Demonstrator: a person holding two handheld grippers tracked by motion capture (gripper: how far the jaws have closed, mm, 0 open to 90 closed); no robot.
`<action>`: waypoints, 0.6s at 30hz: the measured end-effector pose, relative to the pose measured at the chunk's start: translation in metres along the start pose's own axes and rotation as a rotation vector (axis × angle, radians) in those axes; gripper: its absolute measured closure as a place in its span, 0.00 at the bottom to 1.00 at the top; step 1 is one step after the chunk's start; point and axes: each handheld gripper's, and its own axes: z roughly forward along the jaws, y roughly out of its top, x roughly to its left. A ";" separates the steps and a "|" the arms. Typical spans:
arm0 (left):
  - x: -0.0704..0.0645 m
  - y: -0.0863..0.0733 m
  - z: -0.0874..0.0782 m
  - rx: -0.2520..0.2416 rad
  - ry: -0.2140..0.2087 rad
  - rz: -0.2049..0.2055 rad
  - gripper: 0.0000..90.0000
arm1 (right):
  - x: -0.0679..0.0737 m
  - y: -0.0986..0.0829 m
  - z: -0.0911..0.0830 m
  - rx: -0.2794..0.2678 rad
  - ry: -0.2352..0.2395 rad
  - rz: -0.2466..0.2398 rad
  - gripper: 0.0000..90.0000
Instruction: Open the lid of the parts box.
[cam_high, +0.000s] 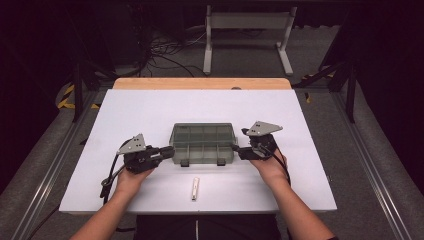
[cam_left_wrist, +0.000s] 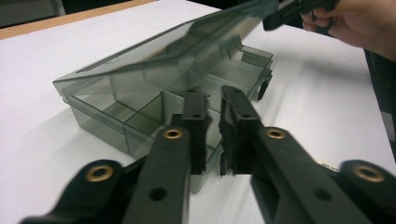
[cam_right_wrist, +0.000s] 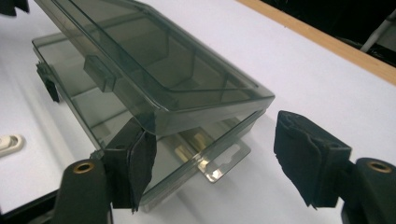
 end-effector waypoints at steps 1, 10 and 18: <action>-0.001 0.000 0.000 0.006 0.001 0.010 0.77 | -0.002 0.001 -0.001 -0.003 0.002 0.004 0.33; -0.010 0.000 0.010 0.078 -0.048 0.081 0.64 | -0.016 0.019 -0.003 -0.029 0.013 0.026 0.33; -0.013 -0.001 0.017 0.122 -0.065 0.110 0.60 | -0.026 0.029 -0.001 -0.036 0.027 0.043 0.32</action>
